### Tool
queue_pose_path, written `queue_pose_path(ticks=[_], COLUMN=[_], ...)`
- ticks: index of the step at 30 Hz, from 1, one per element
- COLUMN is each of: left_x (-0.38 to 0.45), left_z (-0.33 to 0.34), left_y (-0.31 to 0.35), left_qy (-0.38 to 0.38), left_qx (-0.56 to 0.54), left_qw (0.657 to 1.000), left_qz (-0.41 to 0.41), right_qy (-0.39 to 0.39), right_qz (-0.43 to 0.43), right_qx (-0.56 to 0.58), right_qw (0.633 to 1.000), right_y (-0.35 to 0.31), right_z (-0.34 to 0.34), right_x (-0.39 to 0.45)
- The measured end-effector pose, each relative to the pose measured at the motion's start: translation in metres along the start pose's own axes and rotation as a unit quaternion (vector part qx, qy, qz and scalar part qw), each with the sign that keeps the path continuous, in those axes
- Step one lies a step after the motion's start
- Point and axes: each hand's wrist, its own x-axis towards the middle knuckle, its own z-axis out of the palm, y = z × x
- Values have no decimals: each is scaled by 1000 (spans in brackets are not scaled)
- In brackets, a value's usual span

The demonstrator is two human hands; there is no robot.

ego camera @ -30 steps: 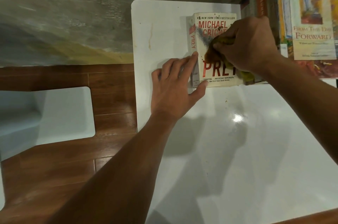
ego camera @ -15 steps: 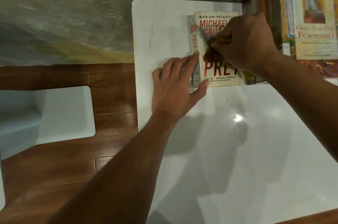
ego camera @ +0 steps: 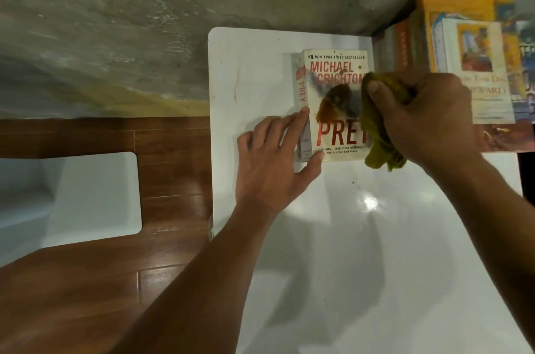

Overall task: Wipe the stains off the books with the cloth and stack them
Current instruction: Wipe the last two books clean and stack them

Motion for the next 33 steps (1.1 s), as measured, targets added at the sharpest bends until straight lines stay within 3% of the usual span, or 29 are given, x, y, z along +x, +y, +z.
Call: queue_pose_path(ticks=[4, 8, 18, 21, 24, 29, 33], left_x=[0, -1, -4, -6, -9, -19, -22], left_z=[-1, -2, -5, -6, -9, -11, -10], left_y=[1, 3, 5, 7, 6, -3, -6], left_qy=[-1, -11, -23, -22, -41, -67, -40], left_qx=[0, -6, -44, -59, -57, -20, 12], left_qw=[1000, 1000, 998, 997, 997, 996, 991], left_qz=[-6, -20, -34, -39, -24, 59, 124], right_qy=[22, -1, 10, -3, -4, 5, 15], right_qz=[35, 102, 125, 118, 96, 46, 17], right_qx=[29, 178, 315, 284, 178, 66, -9], right_qw=[999, 979, 941, 952, 979, 997, 1000], right_y=[2, 8, 34, 37, 36, 30, 30], right_z=[12, 27, 34, 35, 37, 37, 41], right_x=[-7, -25, -61, -65, -64, -54, -33])
